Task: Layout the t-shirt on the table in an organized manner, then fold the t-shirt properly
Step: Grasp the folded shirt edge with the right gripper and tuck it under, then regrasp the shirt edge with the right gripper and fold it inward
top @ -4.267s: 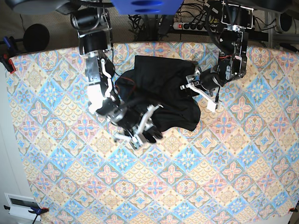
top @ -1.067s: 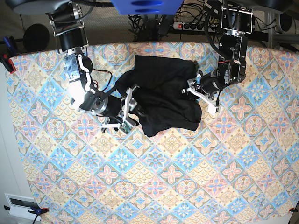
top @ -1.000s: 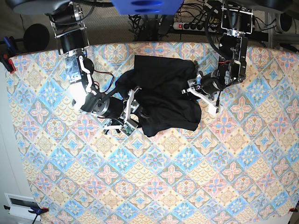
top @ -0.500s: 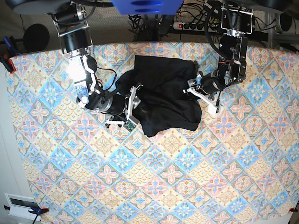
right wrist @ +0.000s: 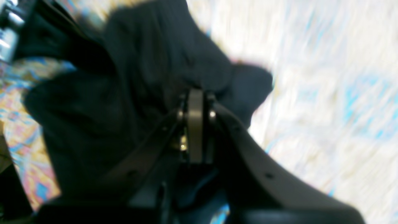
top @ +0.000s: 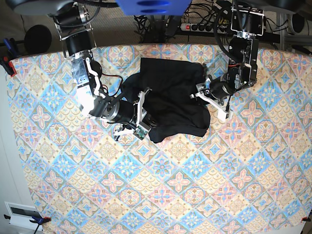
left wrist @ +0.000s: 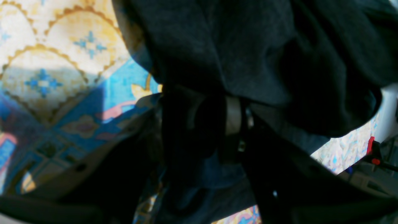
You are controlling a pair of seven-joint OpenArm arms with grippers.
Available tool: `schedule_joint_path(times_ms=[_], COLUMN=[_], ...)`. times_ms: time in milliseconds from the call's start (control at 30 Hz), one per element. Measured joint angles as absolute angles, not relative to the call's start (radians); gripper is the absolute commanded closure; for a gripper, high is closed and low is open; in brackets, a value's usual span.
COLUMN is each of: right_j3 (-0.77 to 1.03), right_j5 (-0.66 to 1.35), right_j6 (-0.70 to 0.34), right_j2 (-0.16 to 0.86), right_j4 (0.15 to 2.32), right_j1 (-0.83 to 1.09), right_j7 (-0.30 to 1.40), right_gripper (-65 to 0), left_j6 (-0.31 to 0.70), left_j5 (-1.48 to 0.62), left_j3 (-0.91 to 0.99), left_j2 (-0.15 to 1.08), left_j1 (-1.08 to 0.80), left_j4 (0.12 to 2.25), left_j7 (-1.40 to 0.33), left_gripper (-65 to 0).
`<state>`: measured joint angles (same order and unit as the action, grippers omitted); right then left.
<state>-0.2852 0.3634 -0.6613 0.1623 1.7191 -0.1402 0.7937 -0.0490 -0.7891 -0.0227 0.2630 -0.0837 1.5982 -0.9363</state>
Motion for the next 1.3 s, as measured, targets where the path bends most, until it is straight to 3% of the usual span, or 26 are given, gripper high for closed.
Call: schedule_joint_path(times_ms=[333,533,733,933,1200,1300], right_j3=[-0.281,-0.284,-0.29,-0.318,-0.216,-0.199], right_j5=[0.359,0.355,0.355,0.366,0.349,0.37], right_j6=[-0.67,-0.673,-0.67,-0.67,-0.633,-0.62], right_j2=[0.167,0.17,0.253,0.237,0.247,0.235], right_j4=[1.948,1.98,1.995,1.996,1.993,1.986], right_j1=[0.075,0.241,0.316,0.307,0.246,0.22], right_j7=[0.823,0.839,0.831,0.815,0.82,0.816], right_gripper=[-1.1,-1.1,-1.1,-1.9,-13.7,-12.8], left_j6=[-0.049,-0.05,-0.05,-0.05,-0.05,-0.05], left_j5=[-0.792,-0.791,-0.793,-0.793,-0.796,-0.793], left_j3=[-0.021,-0.021,-0.021,0.023,0.023,0.026], left_j2=[0.263,0.266,0.266,0.264,0.266,0.269], left_j1=[-0.085,-0.086,-0.085,-0.091,-0.128,-0.152], left_j4=[1.599,1.599,1.599,1.646,1.755,1.793], left_j7=[-0.899,-0.899,-0.897,-0.91,-0.907,-0.907], left_gripper=[-21.3,-21.3,-21.3,-21.3,-21.3,-21.3])
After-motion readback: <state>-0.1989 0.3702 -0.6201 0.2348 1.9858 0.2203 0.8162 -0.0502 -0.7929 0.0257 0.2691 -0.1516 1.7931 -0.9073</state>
